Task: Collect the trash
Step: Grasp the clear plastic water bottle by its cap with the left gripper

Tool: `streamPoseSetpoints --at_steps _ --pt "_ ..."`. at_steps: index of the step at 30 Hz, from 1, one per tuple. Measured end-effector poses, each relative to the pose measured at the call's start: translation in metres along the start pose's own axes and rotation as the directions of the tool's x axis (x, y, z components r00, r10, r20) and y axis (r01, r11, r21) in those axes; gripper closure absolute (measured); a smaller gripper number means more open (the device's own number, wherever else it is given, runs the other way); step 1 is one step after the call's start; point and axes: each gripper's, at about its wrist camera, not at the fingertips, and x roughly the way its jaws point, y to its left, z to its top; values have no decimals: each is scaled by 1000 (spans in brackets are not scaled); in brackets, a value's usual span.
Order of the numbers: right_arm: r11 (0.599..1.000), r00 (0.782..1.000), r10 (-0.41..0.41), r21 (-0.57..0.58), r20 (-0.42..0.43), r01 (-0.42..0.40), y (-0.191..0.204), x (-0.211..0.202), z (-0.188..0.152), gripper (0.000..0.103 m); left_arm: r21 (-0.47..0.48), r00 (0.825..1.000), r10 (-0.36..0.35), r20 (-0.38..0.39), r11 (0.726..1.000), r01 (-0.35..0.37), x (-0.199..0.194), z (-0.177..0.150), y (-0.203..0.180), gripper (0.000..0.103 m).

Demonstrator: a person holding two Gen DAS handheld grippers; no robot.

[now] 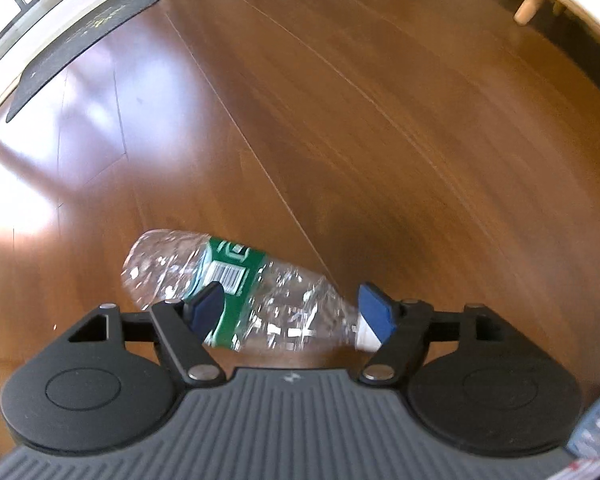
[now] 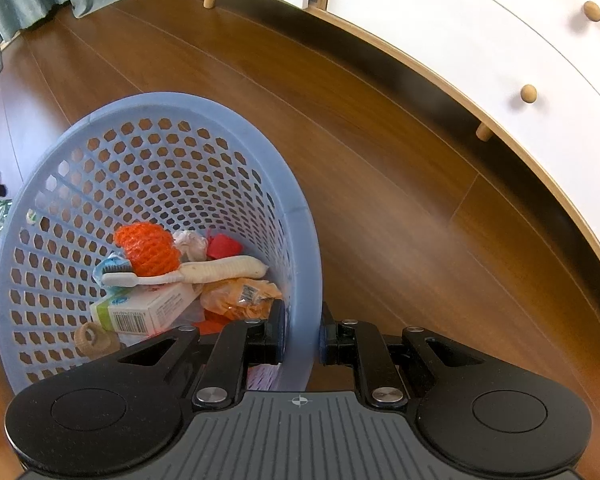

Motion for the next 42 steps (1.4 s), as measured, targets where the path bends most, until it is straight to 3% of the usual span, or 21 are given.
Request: streamPoseSetpoints --at_steps 5,8,14,21,25,30,34,42 --pt "1000 1000 -4 -5 4 4 2 0 2 91 60 996 85 -24 995 -83 39 -1 -13 32" --pt "1000 1000 -3 -13 12 3 3 -1 2 91 98 994 99 -34 991 -96 47 -10 -16 32" --pt "1000 1000 6 -4 9 -6 -1 0 1 91 76 996 70 -47 995 -66 33 -48 12 32" --pt "1000 1000 9 -4 12 -9 -2 -1 1 91 -96 997 21 -81 995 -29 8 -103 86 33" --pt "1000 1000 10 -4 12 -10 -2 -1 1 91 -203 993 -37 -112 979 13 5 -127 118 38" --pt "1000 1000 8 -4 12 -8 -1 -3 1 91 -265 984 -138 -114 959 104 8 -139 130 50" --pt "1000 1000 6 -7 12 -6 -1 -2 0 91 -237 980 -169 -108 961 140 15 -141 121 59" --pt "1000 1000 4 -17 17 -3 1 -3 0 91 -178 982 -139 -128 977 115 18 -144 107 75"
